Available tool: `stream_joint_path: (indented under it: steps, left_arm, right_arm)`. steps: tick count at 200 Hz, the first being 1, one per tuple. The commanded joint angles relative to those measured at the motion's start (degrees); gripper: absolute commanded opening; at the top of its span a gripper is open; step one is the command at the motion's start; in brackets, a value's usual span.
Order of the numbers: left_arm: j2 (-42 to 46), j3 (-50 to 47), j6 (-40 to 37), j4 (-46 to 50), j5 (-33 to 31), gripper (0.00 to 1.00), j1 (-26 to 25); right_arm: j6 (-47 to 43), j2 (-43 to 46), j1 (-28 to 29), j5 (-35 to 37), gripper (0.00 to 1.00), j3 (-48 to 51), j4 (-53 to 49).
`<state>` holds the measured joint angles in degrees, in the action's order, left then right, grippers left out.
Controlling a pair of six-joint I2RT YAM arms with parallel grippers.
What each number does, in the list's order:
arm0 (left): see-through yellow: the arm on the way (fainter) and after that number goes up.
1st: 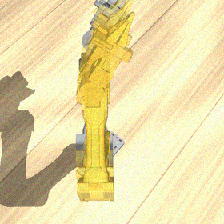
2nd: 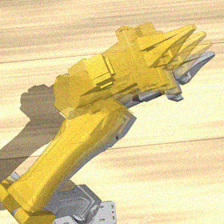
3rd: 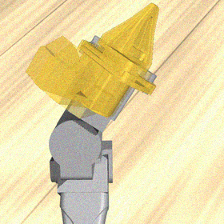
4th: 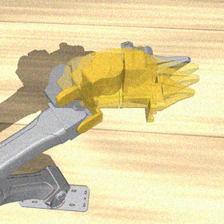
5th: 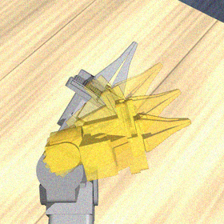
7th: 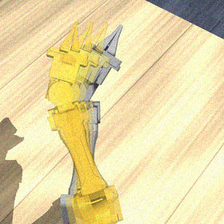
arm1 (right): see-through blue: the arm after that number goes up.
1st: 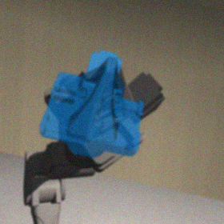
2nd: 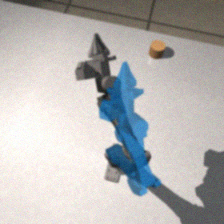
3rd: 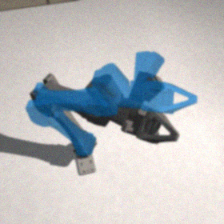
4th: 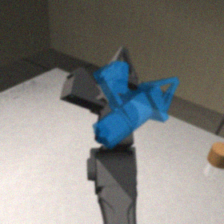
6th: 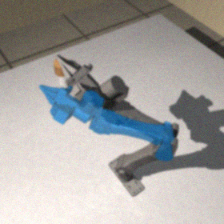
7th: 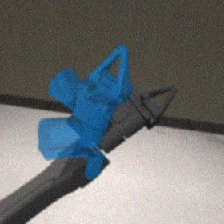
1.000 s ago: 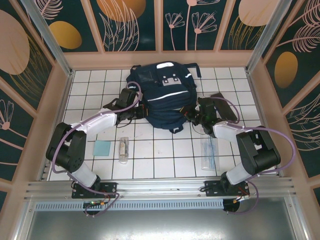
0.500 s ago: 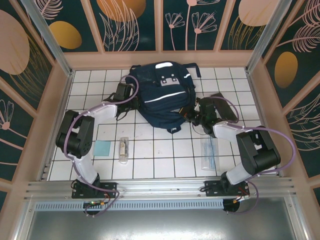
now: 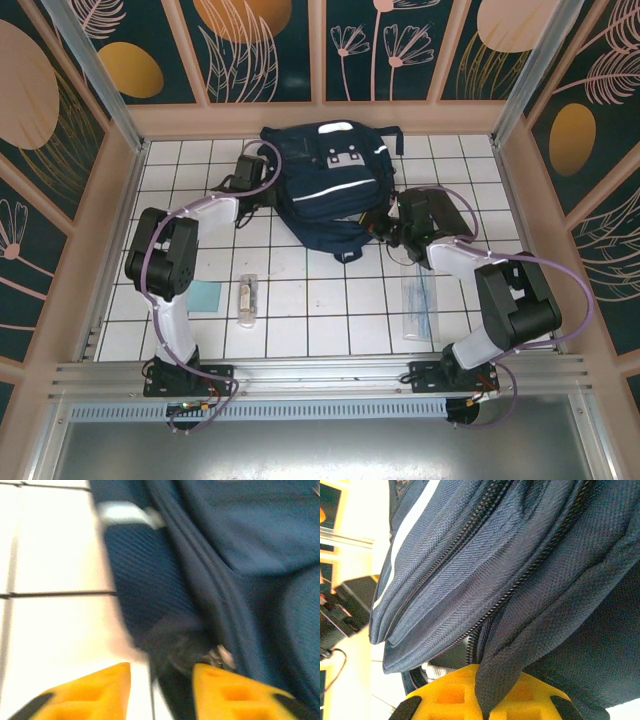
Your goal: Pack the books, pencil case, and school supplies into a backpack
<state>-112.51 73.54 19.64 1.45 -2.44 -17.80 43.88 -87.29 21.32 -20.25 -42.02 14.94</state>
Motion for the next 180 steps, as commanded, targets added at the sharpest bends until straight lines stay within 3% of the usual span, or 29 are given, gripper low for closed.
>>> stream_joint_path:
  steps: [1, 20, 37, 50, 75, 94, 145, 180]
  left_arm:
    - [2.01, 0.86, 2.49, -0.22, -3.02, 0.65, 3.68]
    - [6.57, -1.65, 4.31, 1.25, 0.62, 0.78, 3.69]
    - [11.35, -4.97, 5.49, 0.95, 3.75, 0.92, 3.63]
    - [13.97, -6.92, 5.67, 0.40, 6.32, 0.92, 3.22]
    - [19.65, -8.68, 3.30, -0.15, 9.31, 0.90, -0.21]
    - [20.83, -7.86, 0.31, 0.13, 9.26, 0.89, -4.46]
    - [15.61, -1.91, -8.21, 2.21, 9.62, 0.89, -14.02]
    - [6.65, 5.58, -14.00, 6.94, 7.43, 0.89, -18.61]
  right_arm:
    - [-3.78, 3.03, -0.68, -0.49, 0.15, -3.24, -3.68]
    - [-4.30, 4.26, -0.35, -0.19, 0.42, -4.82, -5.73]
    - [-4.83, 5.82, -0.08, 1.26, 0.59, -6.03, -8.48]
    - [-5.47, 7.02, -0.06, 2.64, 0.70, -6.94, -11.29]
    - [-6.93, 8.86, -0.31, 7.98, 0.77, -8.95, -17.93]
    - [-7.75, 10.05, -0.82, 13.28, 0.99, -10.11, -21.54]
    - [-8.34, 13.11, -7.17, 23.69, 0.99, -12.10, -29.46]
    - [-8.43, 16.24, -14.59, 22.22, 0.99, -7.63, -28.71]
